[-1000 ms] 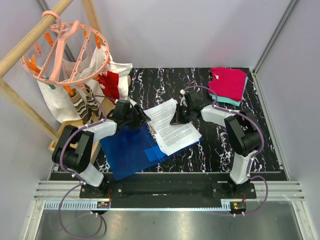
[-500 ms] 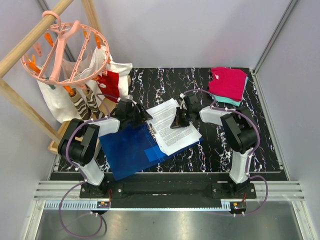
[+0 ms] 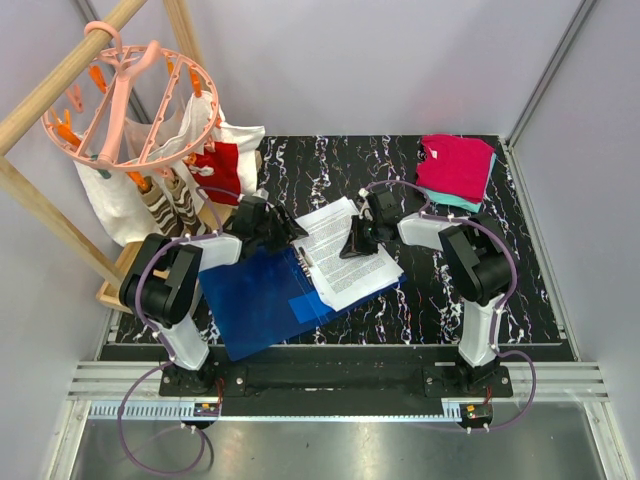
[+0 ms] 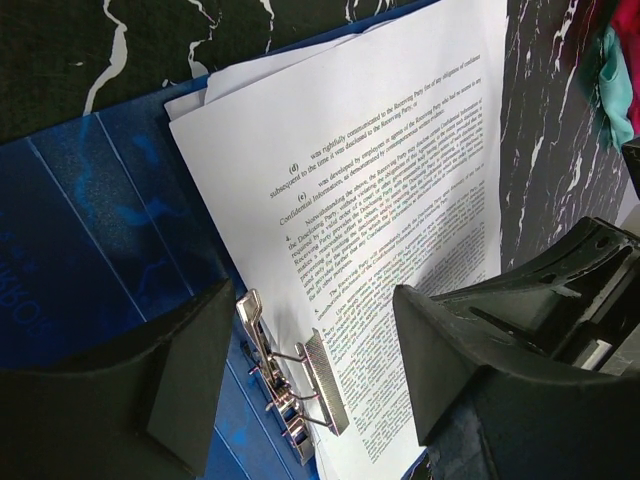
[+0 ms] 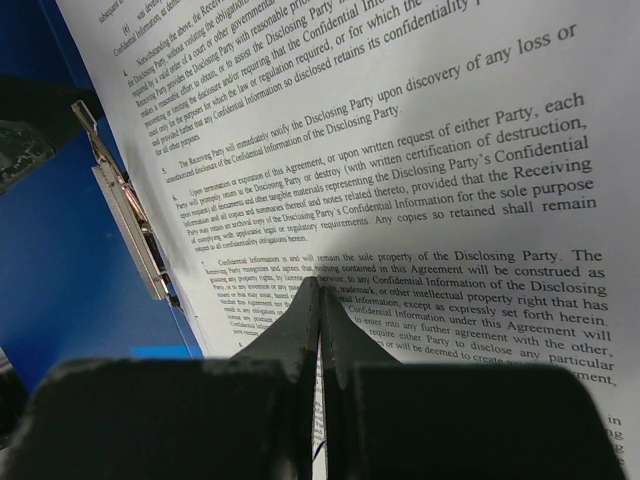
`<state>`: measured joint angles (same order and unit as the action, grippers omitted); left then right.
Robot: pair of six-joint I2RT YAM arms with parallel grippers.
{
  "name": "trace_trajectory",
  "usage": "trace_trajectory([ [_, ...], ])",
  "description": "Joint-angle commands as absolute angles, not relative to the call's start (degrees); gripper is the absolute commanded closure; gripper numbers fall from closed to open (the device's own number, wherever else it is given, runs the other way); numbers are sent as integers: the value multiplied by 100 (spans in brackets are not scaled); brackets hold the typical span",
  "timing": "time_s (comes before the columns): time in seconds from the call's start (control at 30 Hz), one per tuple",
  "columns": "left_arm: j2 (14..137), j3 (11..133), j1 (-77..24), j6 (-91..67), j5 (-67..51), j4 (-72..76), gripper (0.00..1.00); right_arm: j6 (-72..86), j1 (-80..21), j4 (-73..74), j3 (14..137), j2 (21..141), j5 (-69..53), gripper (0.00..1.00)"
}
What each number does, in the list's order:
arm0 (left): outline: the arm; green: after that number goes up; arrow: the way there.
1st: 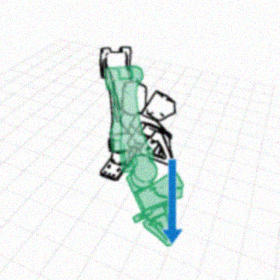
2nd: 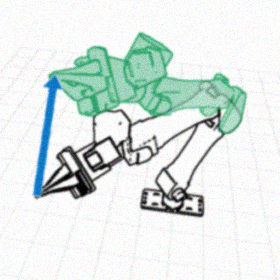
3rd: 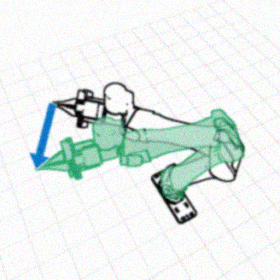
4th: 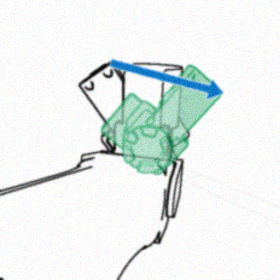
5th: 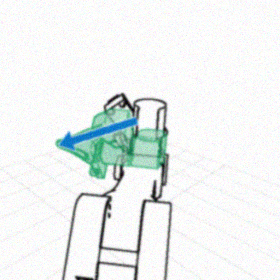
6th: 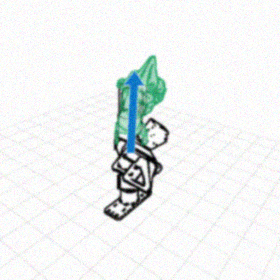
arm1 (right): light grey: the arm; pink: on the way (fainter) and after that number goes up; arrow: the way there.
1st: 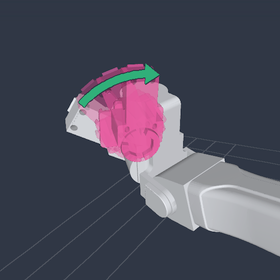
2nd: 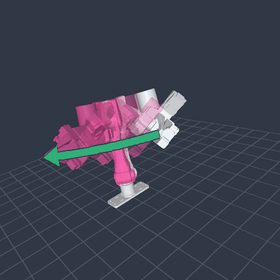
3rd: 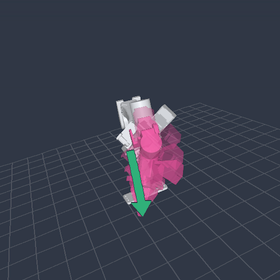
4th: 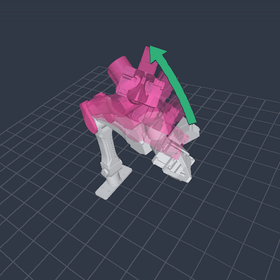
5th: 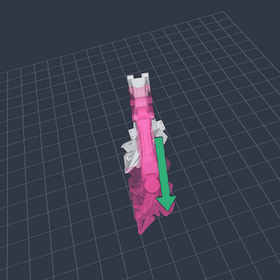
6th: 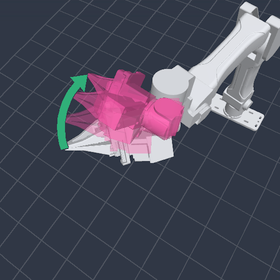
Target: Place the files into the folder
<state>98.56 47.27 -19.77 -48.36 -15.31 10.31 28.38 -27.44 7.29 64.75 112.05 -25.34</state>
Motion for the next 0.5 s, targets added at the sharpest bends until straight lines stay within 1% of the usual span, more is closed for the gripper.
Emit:
trace_trajectory([
  [0.0, 9642, 4896, -2056, -4869, -1670, 1327, 33, 2848, -2777, 606, 6583, 11276, -2646, 100],
  [0.47, 9044, 4606, -2706, -5053, -1766, 1327, 33, 2909, -2777, 598, 6627, 11355, -2707, 100],
])
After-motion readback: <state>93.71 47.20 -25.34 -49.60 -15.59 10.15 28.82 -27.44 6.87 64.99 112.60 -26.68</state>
